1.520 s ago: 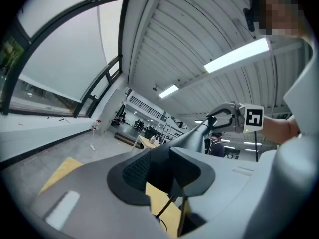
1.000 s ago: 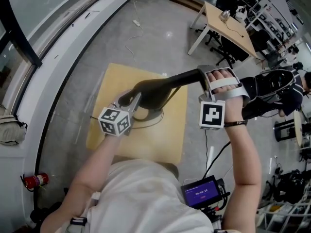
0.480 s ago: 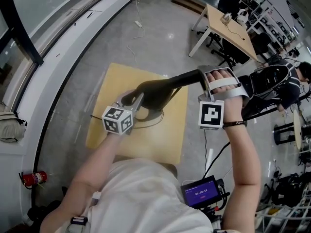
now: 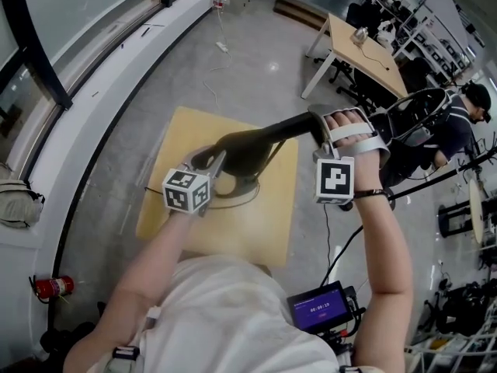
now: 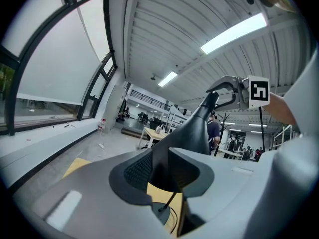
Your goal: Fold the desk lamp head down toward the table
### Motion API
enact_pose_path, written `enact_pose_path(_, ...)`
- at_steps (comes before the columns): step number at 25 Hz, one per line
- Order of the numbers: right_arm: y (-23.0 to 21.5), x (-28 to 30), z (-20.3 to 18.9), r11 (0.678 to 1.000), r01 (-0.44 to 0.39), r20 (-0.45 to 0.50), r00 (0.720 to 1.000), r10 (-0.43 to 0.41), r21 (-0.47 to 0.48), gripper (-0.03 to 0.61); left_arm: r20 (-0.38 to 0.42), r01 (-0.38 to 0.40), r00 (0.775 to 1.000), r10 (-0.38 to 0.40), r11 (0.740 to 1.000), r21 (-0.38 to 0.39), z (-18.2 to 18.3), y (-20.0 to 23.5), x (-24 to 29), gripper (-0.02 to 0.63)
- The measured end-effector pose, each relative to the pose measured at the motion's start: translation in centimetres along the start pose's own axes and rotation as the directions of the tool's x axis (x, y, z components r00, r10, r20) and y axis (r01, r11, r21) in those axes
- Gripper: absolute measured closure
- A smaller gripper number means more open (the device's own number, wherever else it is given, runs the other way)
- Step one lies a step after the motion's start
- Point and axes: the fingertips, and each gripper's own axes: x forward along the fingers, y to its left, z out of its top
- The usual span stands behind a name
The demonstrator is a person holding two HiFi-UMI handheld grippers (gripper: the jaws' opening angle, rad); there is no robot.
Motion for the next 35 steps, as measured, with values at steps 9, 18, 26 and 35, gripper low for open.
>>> enact_pose_path(9,-1.9,-1.9,0.3,0.984,0.05,0.135,0.988,-0.074,0.172,0.33,0.03,-0.065,0.997,0.064,0.998,0.023,2.4,1.8,-4.0,0.518)
enact_pose_path(18,0.2,-5.7,-1.6,0.847,-0.001,0.311,0.93,-0.195,0.532,0.558,0.041,-0.018,0.999,0.014,0.993,0.117,2.6,-3.6,-5.3,0.525)
enact_pose_path(26,6.8,-7.6,-3.6,0.56,-0.296,0.485,0.846,-0.222,0.773,0.568,0.046,-0.03,0.999,0.024,0.988,0.153,1.3,-8.2,-6.1,0.591)
enact_pose_path(35,13.7,-9.2,-2.3,0.197,-0.6,0.628,0.694,-0.352,0.775,0.568,0.057,-0.058,0.997,0.05,0.986,0.155,0.2,-13.0,-7.5,0.612)
